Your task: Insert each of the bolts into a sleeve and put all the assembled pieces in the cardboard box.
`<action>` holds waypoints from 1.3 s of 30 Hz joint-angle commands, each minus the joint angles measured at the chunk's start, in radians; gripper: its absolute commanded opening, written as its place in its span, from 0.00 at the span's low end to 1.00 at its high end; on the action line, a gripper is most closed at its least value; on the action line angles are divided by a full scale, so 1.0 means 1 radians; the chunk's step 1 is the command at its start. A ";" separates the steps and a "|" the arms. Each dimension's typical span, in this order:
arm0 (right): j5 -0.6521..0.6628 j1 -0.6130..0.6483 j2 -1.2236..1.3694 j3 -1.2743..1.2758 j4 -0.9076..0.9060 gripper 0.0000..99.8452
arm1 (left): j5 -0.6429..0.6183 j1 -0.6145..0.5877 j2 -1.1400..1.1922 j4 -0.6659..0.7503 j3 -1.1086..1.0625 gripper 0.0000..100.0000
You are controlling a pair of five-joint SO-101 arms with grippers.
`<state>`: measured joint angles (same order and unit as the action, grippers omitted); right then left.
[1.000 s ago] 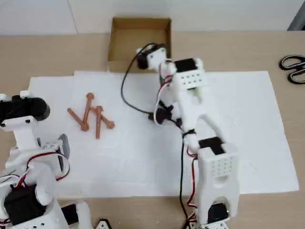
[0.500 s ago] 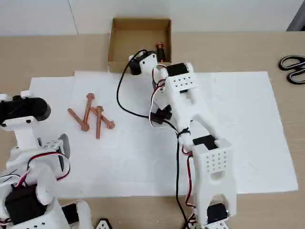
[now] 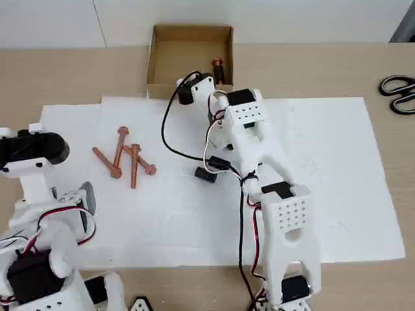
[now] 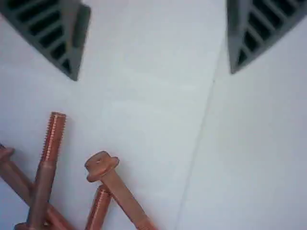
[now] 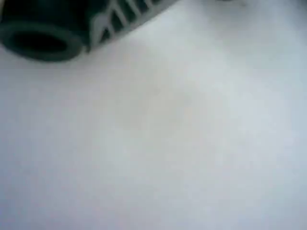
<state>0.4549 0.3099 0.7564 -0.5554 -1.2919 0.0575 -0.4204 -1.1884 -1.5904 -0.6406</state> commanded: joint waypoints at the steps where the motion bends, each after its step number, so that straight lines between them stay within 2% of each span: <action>1: 0.003 -0.058 -0.005 -0.017 0.021 0.00 | 0.005 -0.002 -0.008 0.000 0.013 0.19; 5: -0.002 -0.077 -0.008 -0.049 -0.002 0.00 | 0.003 -0.002 -0.006 0.000 0.016 0.19; 14: -0.028 -0.102 -0.107 -0.396 -0.337 0.00 | 0.002 -0.002 0.003 0.002 0.021 0.19; 19: -0.092 -0.134 -0.156 -0.434 -0.430 0.00 | 0.002 0.000 0.061 -0.021 0.088 0.19; 23: -0.160 -0.185 -0.189 -0.391 -0.432 0.00 | 0.002 0.000 0.273 -0.072 0.203 0.19; 29: -0.161 -0.211 -0.266 -0.267 -0.433 0.00 | 0.002 0.006 0.647 -0.069 0.418 0.19; 33: -0.163 -0.222 -0.374 -0.153 -0.433 0.00 | 0.003 0.063 0.848 -0.064 0.561 0.19; 36: -0.163 -0.220 -0.443 -0.069 -0.429 0.00 | 0.020 0.133 0.982 0.002 0.624 0.19; 39: -0.161 -0.219 -0.484 -0.023 -0.426 0.00 | 0.112 0.203 1.123 0.086 0.668 0.19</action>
<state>0.3030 0.0982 0.3728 -0.5999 -1.7062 0.1082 -0.2731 -0.1695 -1.5796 -0.0437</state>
